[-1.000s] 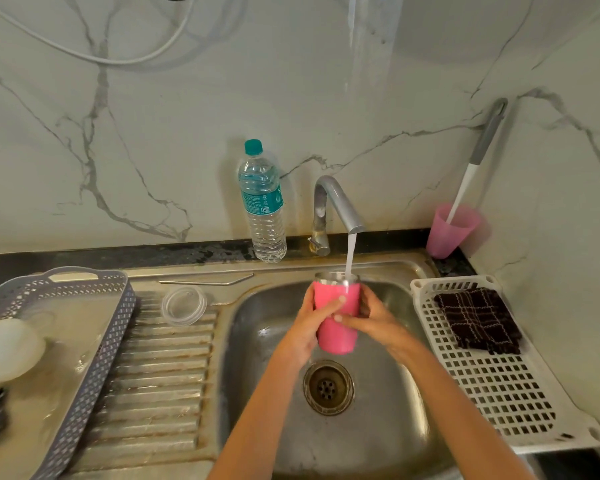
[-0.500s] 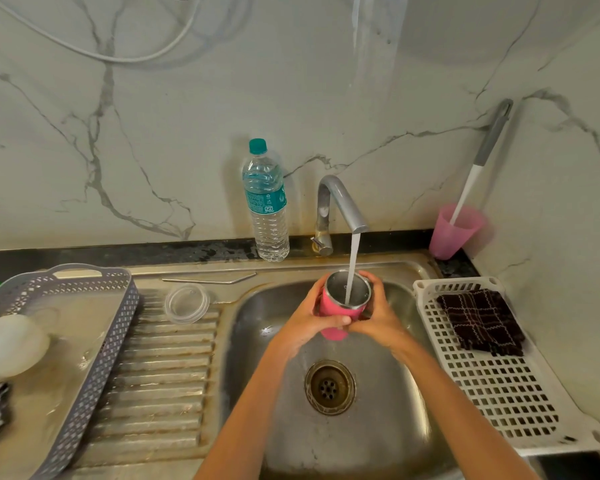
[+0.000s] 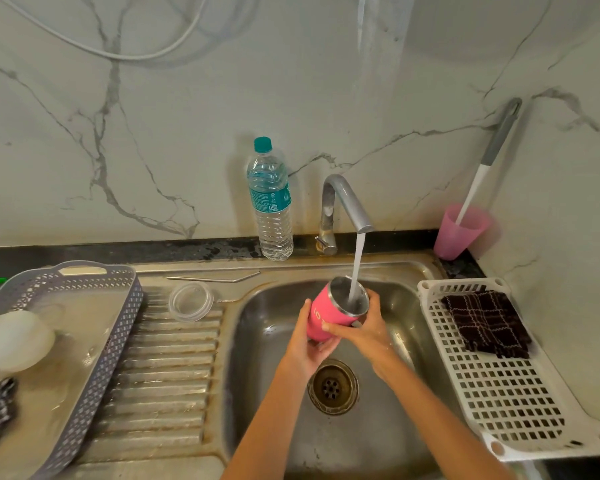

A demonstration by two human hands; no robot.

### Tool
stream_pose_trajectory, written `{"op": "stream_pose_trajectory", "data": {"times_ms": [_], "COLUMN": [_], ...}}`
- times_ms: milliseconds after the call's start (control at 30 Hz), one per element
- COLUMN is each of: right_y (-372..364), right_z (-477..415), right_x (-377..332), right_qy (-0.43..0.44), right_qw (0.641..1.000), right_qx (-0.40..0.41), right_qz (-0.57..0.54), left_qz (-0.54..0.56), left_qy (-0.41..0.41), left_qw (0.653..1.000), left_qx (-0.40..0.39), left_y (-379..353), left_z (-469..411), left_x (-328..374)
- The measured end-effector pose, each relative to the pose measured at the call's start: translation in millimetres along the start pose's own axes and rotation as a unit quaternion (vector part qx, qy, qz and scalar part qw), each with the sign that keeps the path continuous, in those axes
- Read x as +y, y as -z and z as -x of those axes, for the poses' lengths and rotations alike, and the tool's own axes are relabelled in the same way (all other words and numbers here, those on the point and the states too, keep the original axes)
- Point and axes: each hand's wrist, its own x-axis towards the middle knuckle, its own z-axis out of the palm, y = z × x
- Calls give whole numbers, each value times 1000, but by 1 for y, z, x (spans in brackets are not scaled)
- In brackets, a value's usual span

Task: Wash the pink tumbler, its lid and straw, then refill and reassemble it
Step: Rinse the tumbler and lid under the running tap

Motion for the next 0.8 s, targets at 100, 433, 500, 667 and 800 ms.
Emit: {"op": "stream_pose_trajectory", "data": {"times_ms": [100,433,500,667,800], "right_y": [7,-13,-14,22,15], "right_z": [4,4,9,-5,-17], "right_x": [-6,-33,-31,-8,-18], "right_qy": [61,12,77,252,278], "right_qw": [995,991,982,880,912], "right_qx": [12,44,14,-97,-53], "right_qz": [77,130,170,391,298], "left_qz": [14,-86,-85,-41,-43], "left_qy": [-31,-109,-122,-87,-18], "left_qw": [999,990,989,993,998], "left_qx": [6,-7,8,61,38], "left_y": [-4,-1,0,5,12], "left_z": [-2,-9,-9,-5,-6], "left_x": [2,10,15,27,17]}}
